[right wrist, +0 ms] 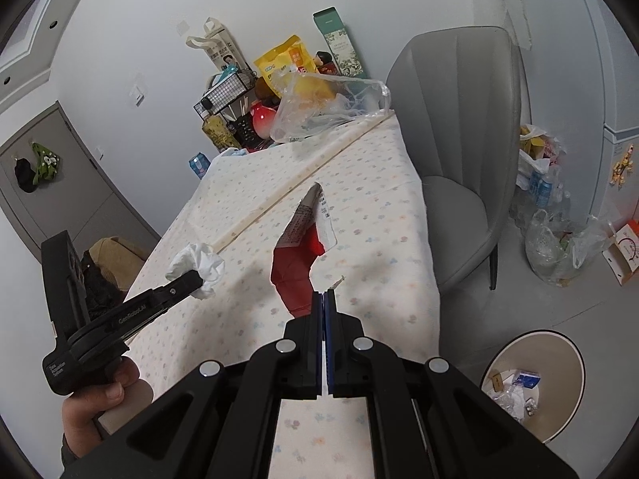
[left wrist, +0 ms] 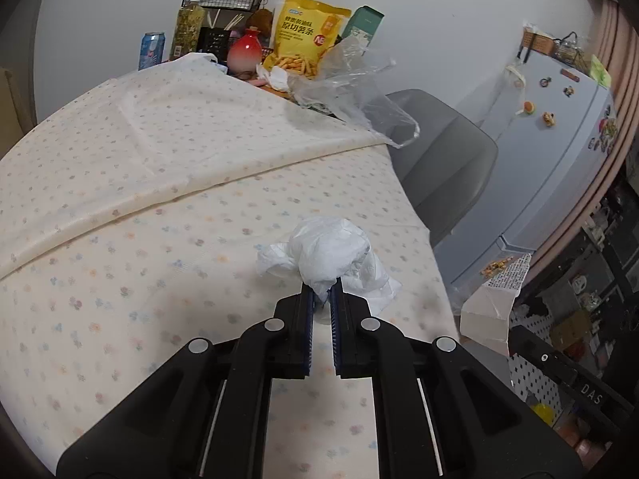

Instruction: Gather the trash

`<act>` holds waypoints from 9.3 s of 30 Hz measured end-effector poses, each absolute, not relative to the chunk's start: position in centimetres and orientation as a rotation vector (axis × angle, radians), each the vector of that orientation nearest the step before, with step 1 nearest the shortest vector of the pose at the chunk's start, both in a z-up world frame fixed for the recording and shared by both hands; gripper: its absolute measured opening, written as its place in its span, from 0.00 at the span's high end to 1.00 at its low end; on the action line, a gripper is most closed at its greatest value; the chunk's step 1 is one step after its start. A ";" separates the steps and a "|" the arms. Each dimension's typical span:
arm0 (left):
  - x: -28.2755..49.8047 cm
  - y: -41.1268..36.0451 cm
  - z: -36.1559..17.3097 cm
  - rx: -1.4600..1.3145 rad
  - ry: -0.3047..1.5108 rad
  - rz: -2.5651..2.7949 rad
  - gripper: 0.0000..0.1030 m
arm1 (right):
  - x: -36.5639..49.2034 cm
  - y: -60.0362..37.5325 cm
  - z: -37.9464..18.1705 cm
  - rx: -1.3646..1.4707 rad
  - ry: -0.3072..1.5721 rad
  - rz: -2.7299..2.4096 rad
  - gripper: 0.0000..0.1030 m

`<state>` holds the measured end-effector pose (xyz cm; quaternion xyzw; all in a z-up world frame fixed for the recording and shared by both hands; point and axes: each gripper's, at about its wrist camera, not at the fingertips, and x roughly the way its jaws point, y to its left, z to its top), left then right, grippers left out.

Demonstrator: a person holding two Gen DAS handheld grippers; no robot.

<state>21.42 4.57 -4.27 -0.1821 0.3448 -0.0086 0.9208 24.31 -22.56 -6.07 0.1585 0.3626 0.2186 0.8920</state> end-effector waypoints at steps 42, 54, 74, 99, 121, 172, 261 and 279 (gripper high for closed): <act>23.9 -13.6 -5.7 -0.187 0.809 -0.270 0.92 | 21.9 -39.8 -11.7 0.503 0.772 0.180 0.98; 25.4 -17.7 -7.4 -0.133 0.871 -0.321 0.92 | 22.6 -44.4 -16.8 0.579 0.859 0.030 0.53; 25.9 -27.8 -9.8 -0.019 0.955 -0.465 0.92 | 18.3 -52.4 -15.7 0.663 0.762 -0.065 0.47; 25.9 -30.7 -12.2 -0.023 1.015 -0.500 0.20 | 17.0 -54.5 -16.9 0.696 0.753 -0.090 0.47; 24.2 -17.7 -5.6 -0.199 0.835 -0.339 0.06 | 19.0 -45.0 -11.0 0.539 0.713 -0.015 0.07; 3.4 -0.7 10.9 -0.094 0.392 -0.081 0.06 | 7.0 -27.4 6.3 0.116 0.541 0.176 0.08; -1.8 -0.1 9.6 -0.125 0.441 -0.027 0.06 | 3.0 -25.2 4.8 0.113 0.565 0.270 0.08; -1.9 0.2 9.1 -0.141 0.452 -0.021 0.06 | 2.9 -25.2 4.2 0.113 0.568 0.270 0.08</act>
